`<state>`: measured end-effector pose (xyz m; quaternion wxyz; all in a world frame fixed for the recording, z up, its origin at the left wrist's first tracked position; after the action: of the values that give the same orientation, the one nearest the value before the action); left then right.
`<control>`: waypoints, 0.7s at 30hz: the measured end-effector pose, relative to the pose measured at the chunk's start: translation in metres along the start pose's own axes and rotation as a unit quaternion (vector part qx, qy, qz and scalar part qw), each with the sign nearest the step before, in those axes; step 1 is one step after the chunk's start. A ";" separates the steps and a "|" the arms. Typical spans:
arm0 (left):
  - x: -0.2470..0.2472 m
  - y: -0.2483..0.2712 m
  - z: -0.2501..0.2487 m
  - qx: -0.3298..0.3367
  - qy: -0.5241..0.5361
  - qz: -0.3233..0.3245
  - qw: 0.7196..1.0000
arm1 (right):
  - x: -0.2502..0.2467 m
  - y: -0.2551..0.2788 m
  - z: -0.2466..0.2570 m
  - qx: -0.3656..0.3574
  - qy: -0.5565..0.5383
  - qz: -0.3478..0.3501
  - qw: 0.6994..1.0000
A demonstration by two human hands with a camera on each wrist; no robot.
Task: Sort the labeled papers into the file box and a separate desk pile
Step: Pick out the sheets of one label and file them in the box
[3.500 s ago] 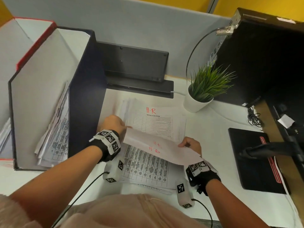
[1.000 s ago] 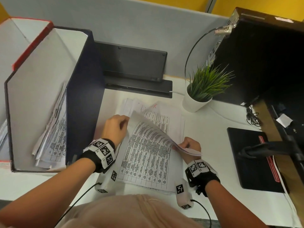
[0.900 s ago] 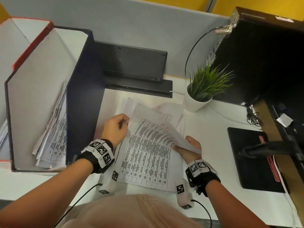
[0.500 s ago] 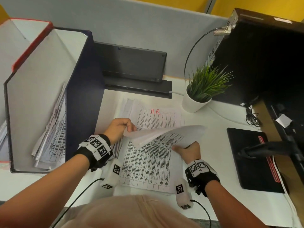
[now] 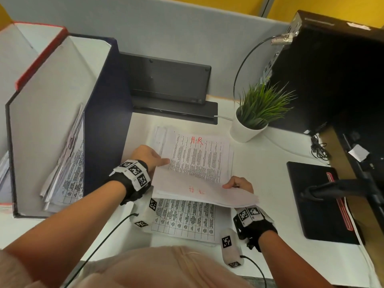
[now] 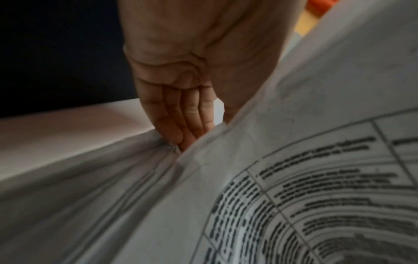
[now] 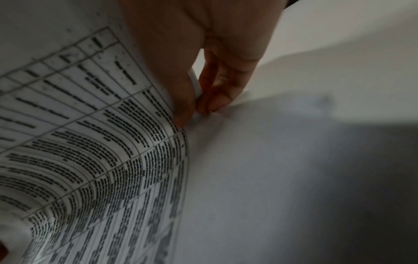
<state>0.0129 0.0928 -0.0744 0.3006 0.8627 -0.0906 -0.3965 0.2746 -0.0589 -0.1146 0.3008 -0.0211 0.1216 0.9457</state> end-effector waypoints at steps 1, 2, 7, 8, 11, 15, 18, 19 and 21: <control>0.001 0.001 -0.001 0.001 -0.003 -0.005 1.000 | 0.000 -0.002 -0.001 0.014 -0.016 -0.004 1.000; 0.002 0.003 -0.002 0.001 -0.010 -0.008 1.000 | 0.000 -0.002 -0.004 0.029 -0.042 -0.017 0.999; 0.005 0.000 -0.003 0.022 -0.027 -0.017 0.999 | 0.000 0.001 -0.013 0.058 -0.125 -0.062 0.989; 0.005 0.001 -0.003 0.028 -0.036 -0.011 0.999 | 0.001 0.003 -0.012 0.069 -0.137 -0.057 0.986; 0.005 0.002 -0.005 0.048 -0.052 0.004 0.998 | 0.001 0.000 -0.010 0.087 -0.147 -0.041 0.984; 0.002 0.015 -0.004 0.098 0.002 -0.026 0.995 | -0.002 0.000 -0.010 0.092 -0.162 -0.047 0.981; 0.000 0.034 -0.006 0.186 0.038 -0.070 0.979 | -0.005 -0.001 0.001 -0.017 -0.034 -0.028 0.999; -0.001 0.041 -0.007 0.220 0.048 -0.077 0.971 | -0.004 0.000 0.005 -0.049 0.012 -0.012 0.999; -0.001 0.045 -0.006 0.247 0.067 -0.065 0.964 | -0.005 0.003 0.011 -0.084 0.074 -0.002 0.994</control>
<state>0.0207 0.0595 -0.0441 0.0567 0.9388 -0.1092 -0.3219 0.2772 -0.0609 -0.1026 0.2895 -0.1167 0.0640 0.9479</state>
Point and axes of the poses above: each hand's wrist, its own y-axis away from the middle knuckle, its own x-axis out of the palm, z = x × y, the point moved 6 cm from there along -y, towards the middle knuckle, and after that the axes turned 13 degrees about -x, right-handed, at the moved point
